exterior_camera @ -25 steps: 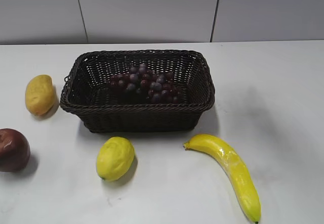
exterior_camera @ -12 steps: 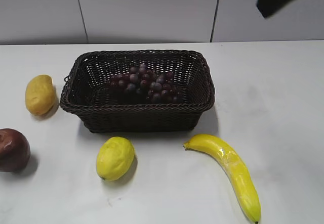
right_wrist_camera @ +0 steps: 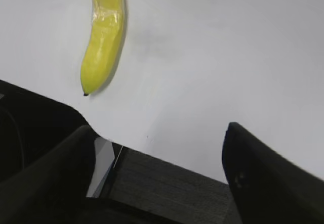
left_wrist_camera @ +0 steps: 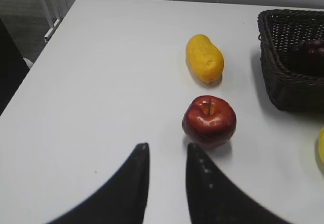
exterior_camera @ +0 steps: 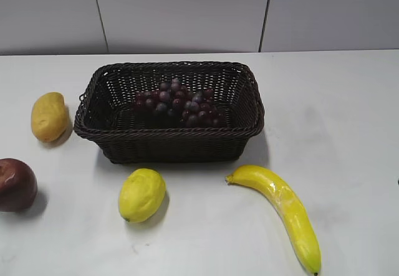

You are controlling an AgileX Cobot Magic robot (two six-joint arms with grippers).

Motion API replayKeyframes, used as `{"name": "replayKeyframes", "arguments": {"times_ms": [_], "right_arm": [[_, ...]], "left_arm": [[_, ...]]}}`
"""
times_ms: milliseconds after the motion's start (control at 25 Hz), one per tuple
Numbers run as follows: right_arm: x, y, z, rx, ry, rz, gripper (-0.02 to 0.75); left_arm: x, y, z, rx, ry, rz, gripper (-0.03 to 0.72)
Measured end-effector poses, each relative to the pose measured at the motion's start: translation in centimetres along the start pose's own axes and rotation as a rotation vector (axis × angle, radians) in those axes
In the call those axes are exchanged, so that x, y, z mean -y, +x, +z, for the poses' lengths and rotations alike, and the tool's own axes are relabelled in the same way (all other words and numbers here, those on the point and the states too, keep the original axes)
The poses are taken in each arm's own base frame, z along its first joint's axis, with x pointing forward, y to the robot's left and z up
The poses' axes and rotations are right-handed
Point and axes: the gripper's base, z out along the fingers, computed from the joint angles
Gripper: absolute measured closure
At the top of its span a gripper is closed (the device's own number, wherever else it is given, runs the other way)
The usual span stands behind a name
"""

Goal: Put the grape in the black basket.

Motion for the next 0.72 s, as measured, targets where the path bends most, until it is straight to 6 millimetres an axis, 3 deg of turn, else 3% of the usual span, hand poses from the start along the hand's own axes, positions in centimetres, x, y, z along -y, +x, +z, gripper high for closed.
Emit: {"name": "replayKeyframes", "arguments": {"times_ms": [160, 360, 720], "right_arm": [[1.5, 3.4, 0.7, 0.0, 0.031, 0.115, 0.145], [3.3, 6.8, -0.1, 0.085, 0.097, 0.274, 0.145], [2.6, 12.4, -2.8, 0.412, 0.132, 0.318, 0.145]], "left_arm": [[0.0, 0.0, 0.0, 0.0, 0.0, 0.0, 0.46], [0.0, 0.0, 0.0, 0.0, 0.0, 0.0, 0.46], [0.0, 0.0, 0.0, 0.0, 0.0, 0.0, 0.46]]}}
